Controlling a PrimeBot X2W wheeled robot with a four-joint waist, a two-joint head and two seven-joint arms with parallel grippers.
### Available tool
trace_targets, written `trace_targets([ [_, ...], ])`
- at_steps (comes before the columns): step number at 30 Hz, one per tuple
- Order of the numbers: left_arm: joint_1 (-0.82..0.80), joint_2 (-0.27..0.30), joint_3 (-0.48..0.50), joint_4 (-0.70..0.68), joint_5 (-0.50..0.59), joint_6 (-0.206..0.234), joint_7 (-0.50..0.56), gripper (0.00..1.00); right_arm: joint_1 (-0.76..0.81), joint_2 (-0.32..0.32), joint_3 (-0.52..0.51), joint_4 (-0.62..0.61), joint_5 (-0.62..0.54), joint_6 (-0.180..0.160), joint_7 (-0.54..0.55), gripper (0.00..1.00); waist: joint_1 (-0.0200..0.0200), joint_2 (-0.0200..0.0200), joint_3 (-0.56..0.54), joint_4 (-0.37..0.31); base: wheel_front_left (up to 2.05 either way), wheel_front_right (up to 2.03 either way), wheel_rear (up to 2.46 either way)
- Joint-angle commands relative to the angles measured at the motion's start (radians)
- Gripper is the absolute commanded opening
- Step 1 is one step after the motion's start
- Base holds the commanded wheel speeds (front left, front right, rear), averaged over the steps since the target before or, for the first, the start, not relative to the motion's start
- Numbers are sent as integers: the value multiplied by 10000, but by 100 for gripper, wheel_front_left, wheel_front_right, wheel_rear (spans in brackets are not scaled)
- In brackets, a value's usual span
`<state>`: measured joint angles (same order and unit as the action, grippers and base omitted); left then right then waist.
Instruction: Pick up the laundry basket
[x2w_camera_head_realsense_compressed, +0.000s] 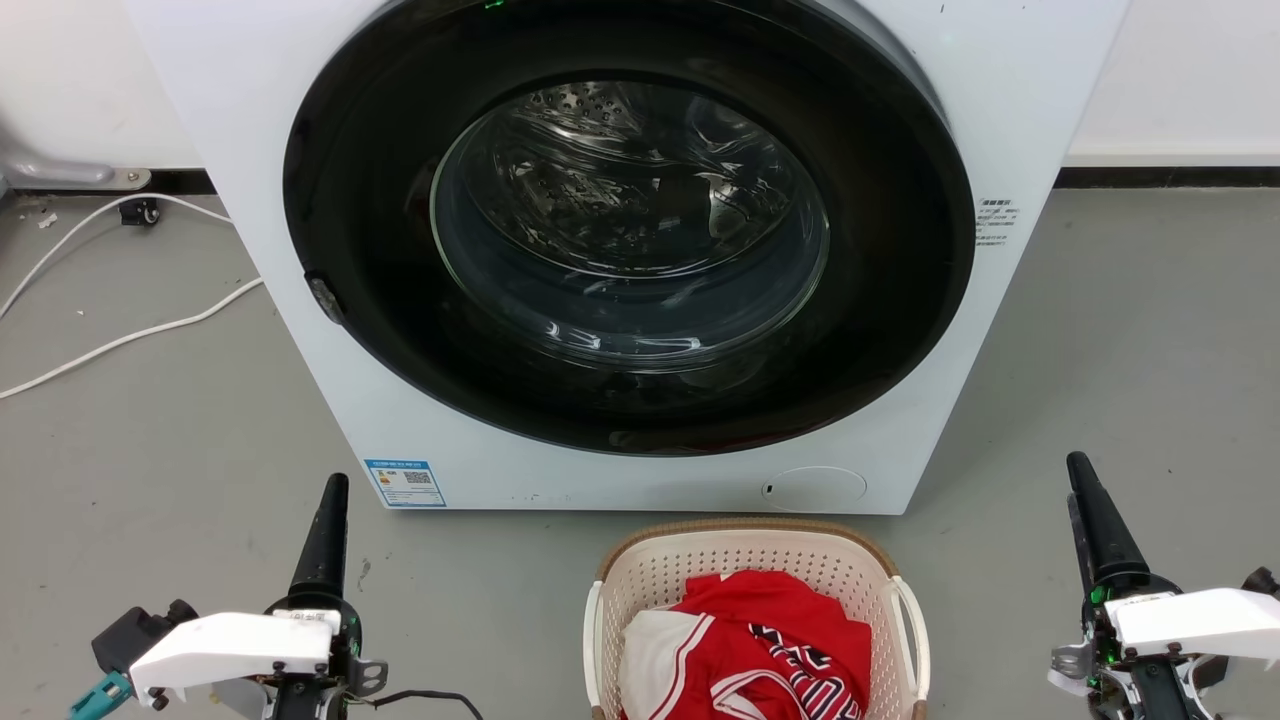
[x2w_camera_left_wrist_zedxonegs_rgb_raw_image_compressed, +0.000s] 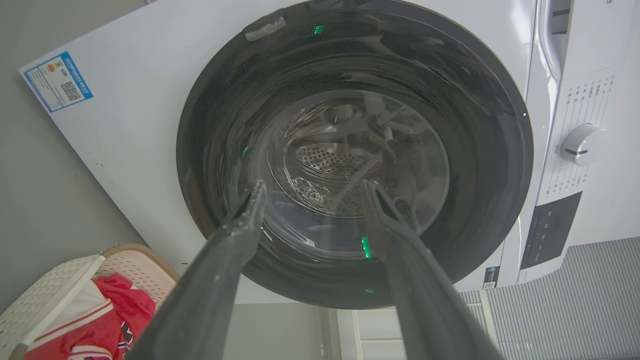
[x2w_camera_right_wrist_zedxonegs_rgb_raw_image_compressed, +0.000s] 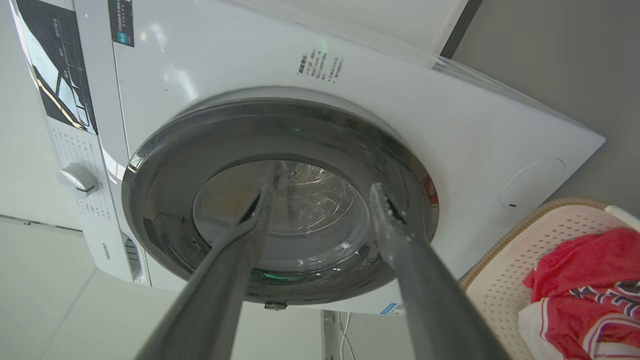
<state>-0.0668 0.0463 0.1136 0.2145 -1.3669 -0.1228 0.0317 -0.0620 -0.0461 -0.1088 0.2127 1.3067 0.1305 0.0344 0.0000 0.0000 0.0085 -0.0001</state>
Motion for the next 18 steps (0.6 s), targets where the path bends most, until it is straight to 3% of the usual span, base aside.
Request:
trace_targets([
  [1, -181, 29, -47, -318, 582, 39, -121, 100, -83, -21, 21, -351, -682, 2, -142, 100, 0, 0, 5, -2, 0, 0, 0],
  [18, 68, 35, -636, -888, 4002, 520, -793, 100, 242, -30, 319, -926, -4262, 2, -819, 100, 0, 0, 32, 16, 0, 0, 0],
])
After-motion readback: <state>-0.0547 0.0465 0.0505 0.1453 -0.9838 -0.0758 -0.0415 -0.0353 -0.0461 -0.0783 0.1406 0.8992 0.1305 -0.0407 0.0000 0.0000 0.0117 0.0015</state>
